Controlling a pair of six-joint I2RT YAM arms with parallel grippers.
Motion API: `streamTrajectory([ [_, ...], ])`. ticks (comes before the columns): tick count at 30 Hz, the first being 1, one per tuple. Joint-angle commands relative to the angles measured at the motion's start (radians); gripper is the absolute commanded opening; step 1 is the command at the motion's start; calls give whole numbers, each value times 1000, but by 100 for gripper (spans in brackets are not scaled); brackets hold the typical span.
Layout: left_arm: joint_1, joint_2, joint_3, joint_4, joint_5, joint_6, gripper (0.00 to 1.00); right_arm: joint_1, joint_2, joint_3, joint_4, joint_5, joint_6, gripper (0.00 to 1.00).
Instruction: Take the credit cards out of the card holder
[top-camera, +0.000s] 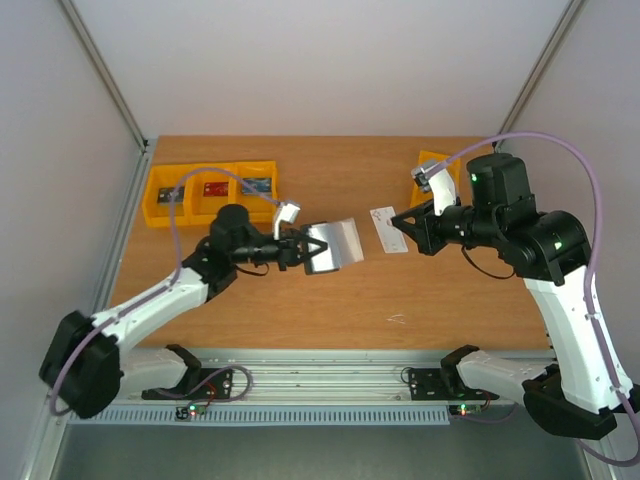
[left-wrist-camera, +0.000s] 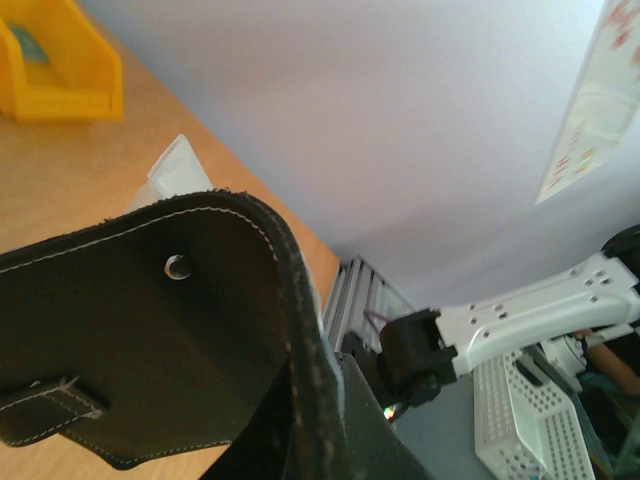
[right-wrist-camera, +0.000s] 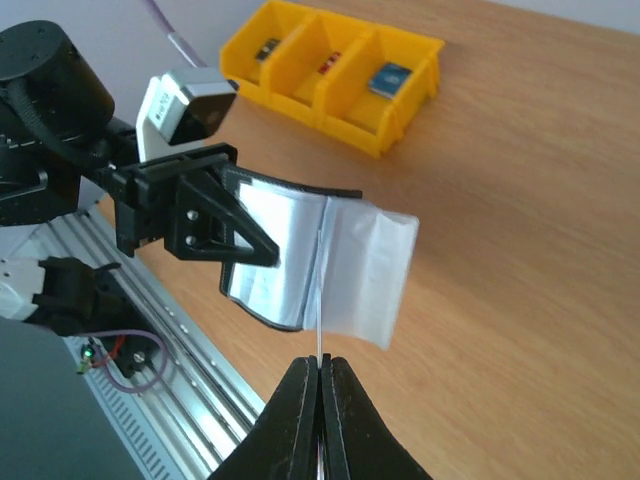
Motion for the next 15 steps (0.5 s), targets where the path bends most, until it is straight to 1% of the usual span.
streamTrajectory([
  [1, -98, 134, 69, 161, 4, -15, 0, -5, -9, -25, -53, 108, 27, 1],
  [5, -174, 289, 167, 289, 12, -70, 0, -8, -25, -23, -101, 192, 35, 1],
  [8, -182, 401, 233, 345, -26, -156, 0, -10, -37, -12, -135, 235, 50, 1],
  [10, -182, 466, 243, 344, -42, -183, 0, -10, -47, -18, -145, 242, 58, 1],
  [12, -182, 528, 231, 318, -30, -173, 0, -10, -59, -33, -140, 243, 68, 1],
  [13, -184, 555, 221, 276, -33, -144, 0, -10, -62, -42, -138, 242, 72, 1],
  [15, -180, 602, 201, 125, -98, -80, 0, -10, -58, -49, -141, 234, 79, 1],
])
